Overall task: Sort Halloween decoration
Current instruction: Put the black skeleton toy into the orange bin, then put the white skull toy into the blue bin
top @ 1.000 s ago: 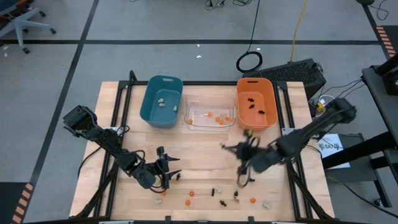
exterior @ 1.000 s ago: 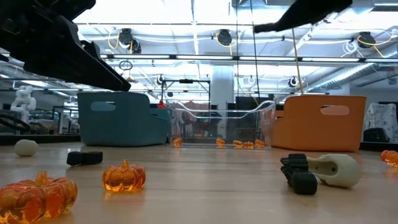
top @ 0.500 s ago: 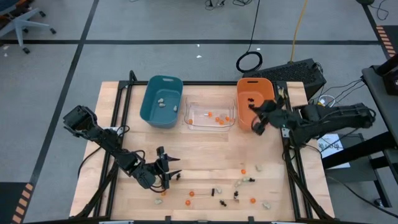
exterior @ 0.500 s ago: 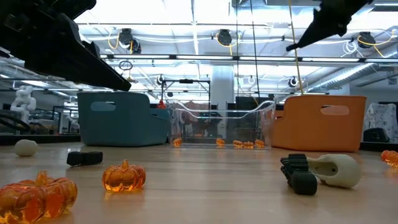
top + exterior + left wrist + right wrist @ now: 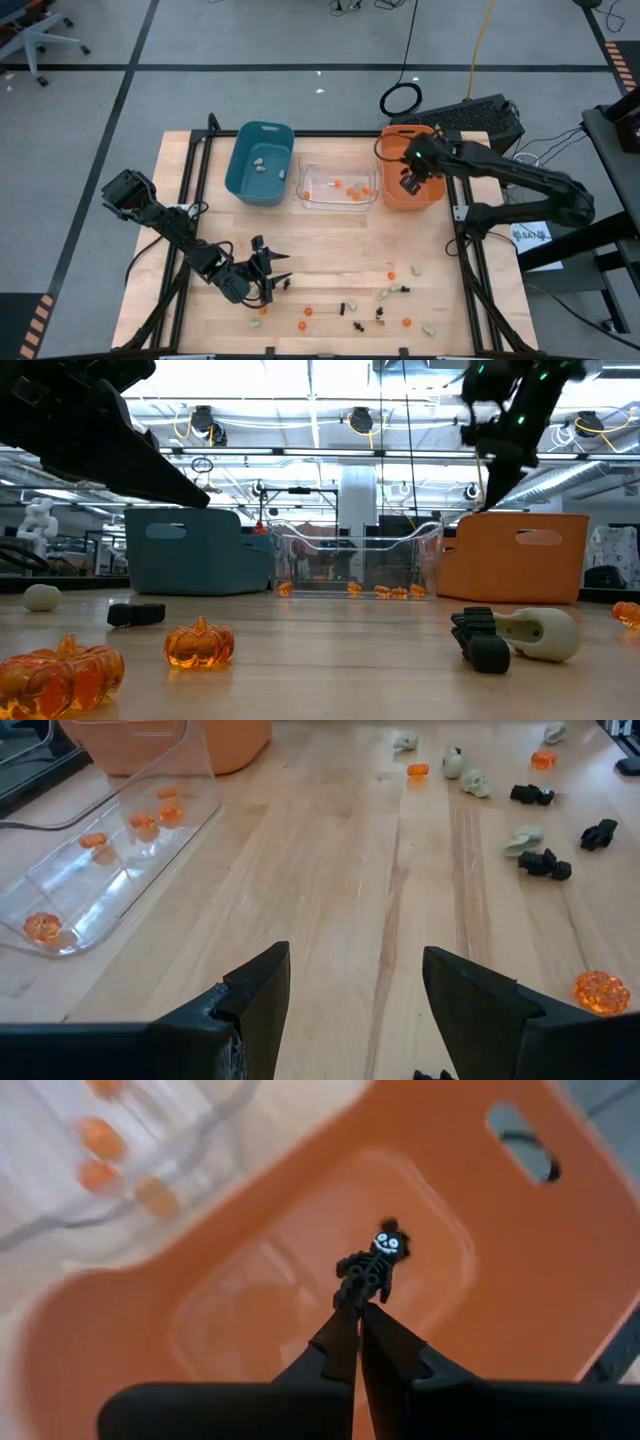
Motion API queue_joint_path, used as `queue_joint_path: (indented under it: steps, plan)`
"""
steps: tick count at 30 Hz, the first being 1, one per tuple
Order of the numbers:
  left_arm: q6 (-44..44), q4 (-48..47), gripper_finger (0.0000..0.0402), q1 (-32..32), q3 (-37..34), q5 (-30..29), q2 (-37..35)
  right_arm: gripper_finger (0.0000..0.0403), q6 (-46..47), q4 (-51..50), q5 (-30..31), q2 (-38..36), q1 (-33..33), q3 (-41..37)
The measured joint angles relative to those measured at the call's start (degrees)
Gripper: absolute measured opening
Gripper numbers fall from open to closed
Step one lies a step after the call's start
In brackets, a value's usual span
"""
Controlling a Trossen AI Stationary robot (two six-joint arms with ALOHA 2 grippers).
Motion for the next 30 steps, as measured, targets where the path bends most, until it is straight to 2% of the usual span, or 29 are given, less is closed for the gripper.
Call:
queue_joint_path:
  steps: [7,12,15,20,24,30]
  plan:
    - [-0.04,-0.06,0.0228,0.02,0.00,0.00,0.00,0.0000,-4.38,0.04,-3.87,9.61,-8.30,0.00]
    - [-0.10,-0.12,0.0228,0.00,0.00,0.36,0.00,0.0004,-4.24,1.75,-3.61,13.80,-10.67,0.00]
    - [-0.17,-0.34,0.0228,0.00,0.00,0.76,0.00,0.0025,-4.22,3.21,-3.53,14.14,-10.70,0.00]
    - [-0.15,-0.56,0.0228,0.00,0.00,0.88,0.00,0.0084,-3.43,3.58,-3.50,11.62,-10.61,0.00]
    - [-0.15,-0.56,0.0228,0.00,0.00,1.38,0.00,0.0130,-2.39,3.24,-3.54,6.40,-9.85,0.00]
    - [-0.40,-0.58,0.0228,0.01,0.00,1.40,0.01,0.0154,0.37,2.60,-3.74,-5.98,-1.27,0.01]
